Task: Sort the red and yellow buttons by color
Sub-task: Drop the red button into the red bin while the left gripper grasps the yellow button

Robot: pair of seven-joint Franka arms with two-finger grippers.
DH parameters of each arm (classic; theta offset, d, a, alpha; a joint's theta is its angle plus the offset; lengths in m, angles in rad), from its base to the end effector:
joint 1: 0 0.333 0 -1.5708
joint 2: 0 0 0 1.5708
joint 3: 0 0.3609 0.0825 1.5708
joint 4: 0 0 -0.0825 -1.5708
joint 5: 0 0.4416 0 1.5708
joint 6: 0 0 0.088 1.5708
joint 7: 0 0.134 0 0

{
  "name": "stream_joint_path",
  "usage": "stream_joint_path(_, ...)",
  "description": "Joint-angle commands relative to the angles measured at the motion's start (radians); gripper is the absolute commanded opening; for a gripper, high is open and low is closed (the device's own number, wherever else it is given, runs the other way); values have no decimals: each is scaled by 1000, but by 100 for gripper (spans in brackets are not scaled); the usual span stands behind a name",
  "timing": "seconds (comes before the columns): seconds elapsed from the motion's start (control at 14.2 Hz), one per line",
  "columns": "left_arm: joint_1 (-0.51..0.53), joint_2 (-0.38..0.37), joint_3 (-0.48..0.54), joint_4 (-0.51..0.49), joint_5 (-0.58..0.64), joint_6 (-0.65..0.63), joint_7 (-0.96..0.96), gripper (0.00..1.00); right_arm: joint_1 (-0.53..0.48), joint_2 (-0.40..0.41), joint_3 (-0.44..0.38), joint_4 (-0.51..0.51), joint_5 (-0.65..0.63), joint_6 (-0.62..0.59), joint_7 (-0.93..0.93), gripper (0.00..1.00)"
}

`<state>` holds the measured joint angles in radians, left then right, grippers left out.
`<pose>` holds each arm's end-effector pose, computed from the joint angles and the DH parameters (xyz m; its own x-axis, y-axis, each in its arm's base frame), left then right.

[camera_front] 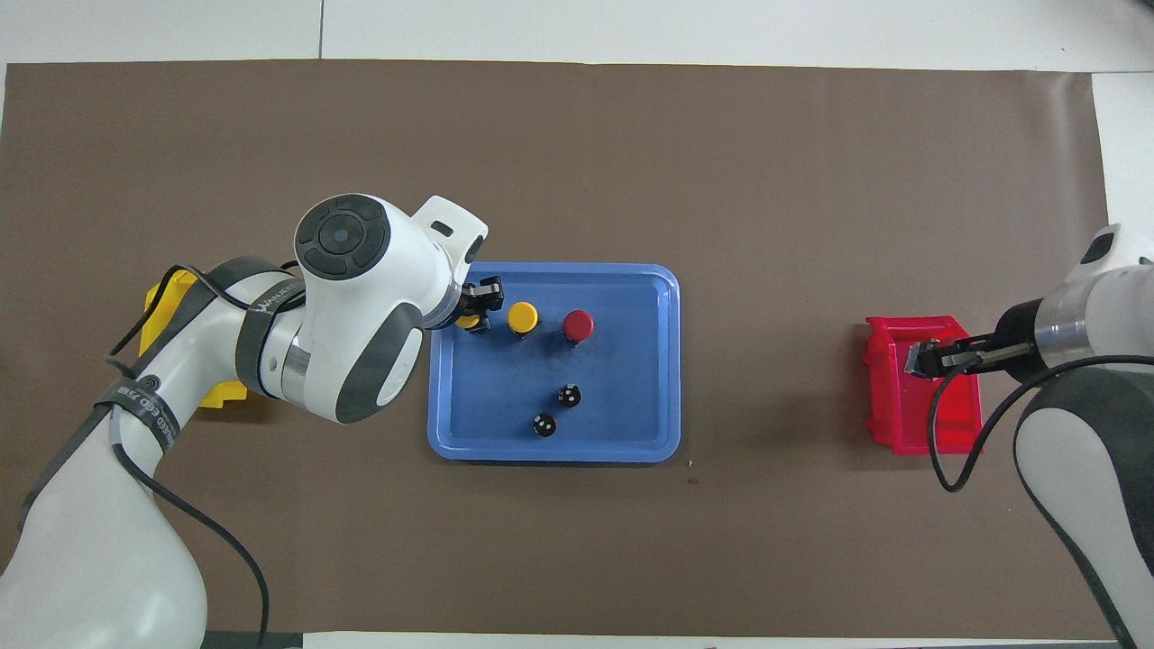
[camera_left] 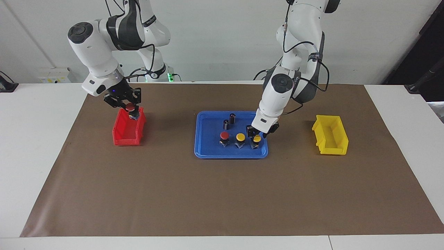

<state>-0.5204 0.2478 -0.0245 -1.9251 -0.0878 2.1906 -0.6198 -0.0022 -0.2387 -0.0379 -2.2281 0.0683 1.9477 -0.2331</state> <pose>0.5703 -0.3509 0.3484 0.9917 0.1245 -0.0327 0.1266 -0.9893 0.0728 0.5141 -0.0149 0.4617 0.9855 0.1679 -0.0252 0.1655 -0.9830 -0.0793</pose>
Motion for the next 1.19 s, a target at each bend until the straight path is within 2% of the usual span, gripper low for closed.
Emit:
stream_joint_path(0.0, -20, -19, 15, -23, -10, 28, -15, 27, -56, -44, 12, -100, 18, 56, -83, 23)
stream_joint_path(0.14, -20, -16, 17, 9, -10, 3, -26, 9, -106, -40, 12, -125, 16, 68, -149, 23)
stream_joint_path(0.28, -16, -31, 18, 53, -10, -95, -26, 2, -136, -28, 12, -169, 16, 121, -169, 23)
stream_joint_path(0.49, 5, -106, 29, 109, -10, -279, -12, 2, -125, -21, 12, -208, 16, 177, -160, 23)
stream_joint_path(0.63, 63, -143, 34, 110, 0, -325, 35, 2, -121, -7, 13, -218, 16, 186, -161, 23)
stream_joint_path(0.91, 247, -177, 35, 106, 2, -382, 300, 2, -122, 10, 13, -287, 15, 283, -172, 23)
stream_joint_path(1.12, 397, -190, 35, 104, 31, -407, 516, 2, -121, 15, 15, -309, 15, 300, -161, 23)
